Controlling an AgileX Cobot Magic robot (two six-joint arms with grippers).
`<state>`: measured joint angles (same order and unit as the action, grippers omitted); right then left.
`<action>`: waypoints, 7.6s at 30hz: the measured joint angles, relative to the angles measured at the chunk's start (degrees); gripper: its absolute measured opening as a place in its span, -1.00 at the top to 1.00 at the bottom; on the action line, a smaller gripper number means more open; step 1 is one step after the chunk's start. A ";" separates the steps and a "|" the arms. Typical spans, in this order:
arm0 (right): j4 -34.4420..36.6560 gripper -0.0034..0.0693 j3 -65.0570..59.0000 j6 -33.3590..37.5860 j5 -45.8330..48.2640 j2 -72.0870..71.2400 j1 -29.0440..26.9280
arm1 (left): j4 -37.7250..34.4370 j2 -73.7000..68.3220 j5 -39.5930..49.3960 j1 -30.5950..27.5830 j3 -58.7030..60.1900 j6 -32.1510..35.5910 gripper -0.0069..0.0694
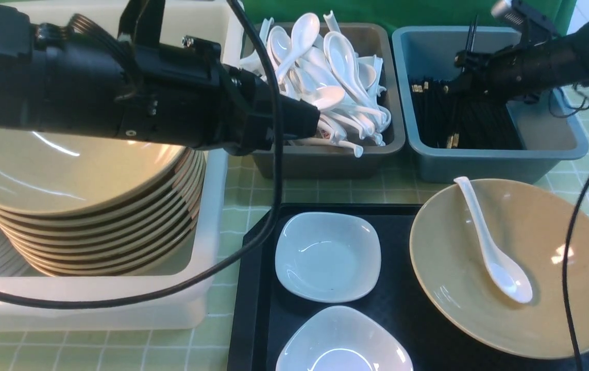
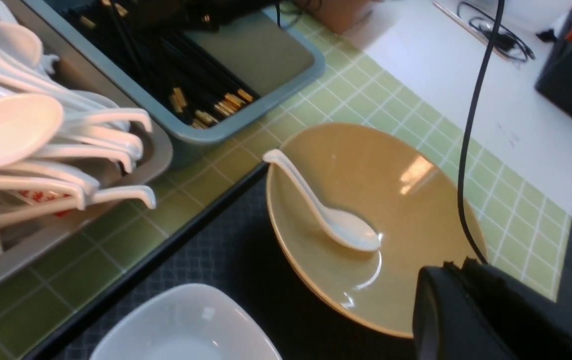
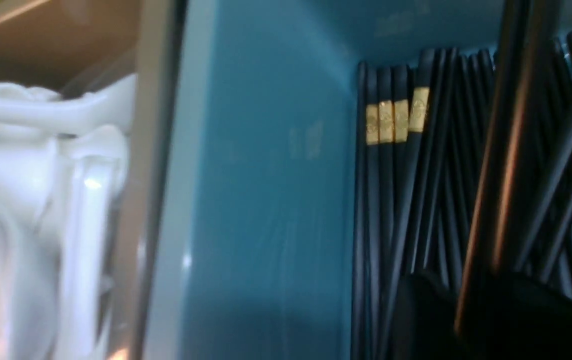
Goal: On green table put chopsticks spoon bowls plates into blue grey white boxes.
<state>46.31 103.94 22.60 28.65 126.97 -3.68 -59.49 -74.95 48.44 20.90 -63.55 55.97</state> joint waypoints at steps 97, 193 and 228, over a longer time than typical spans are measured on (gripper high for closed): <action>-14.38 -0.46 30.18 5.14 31.36 -10.38 13.75 | 34.83 7.20 7.90 0.00 -5.18 -34.21 0.82; -13.19 0.74 -12.45 13.44 22.51 -37.42 38.54 | 17.94 -6.90 22.01 -50.83 -7.28 -39.27 0.78; -18.78 0.61 -34.21 -3.82 20.25 -48.96 28.26 | 37.34 8.49 22.89 -32.28 -16.41 -44.23 -0.65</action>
<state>27.53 69.73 18.78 48.90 78.01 24.58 -22.16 -66.46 71.33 -11.38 -79.96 11.74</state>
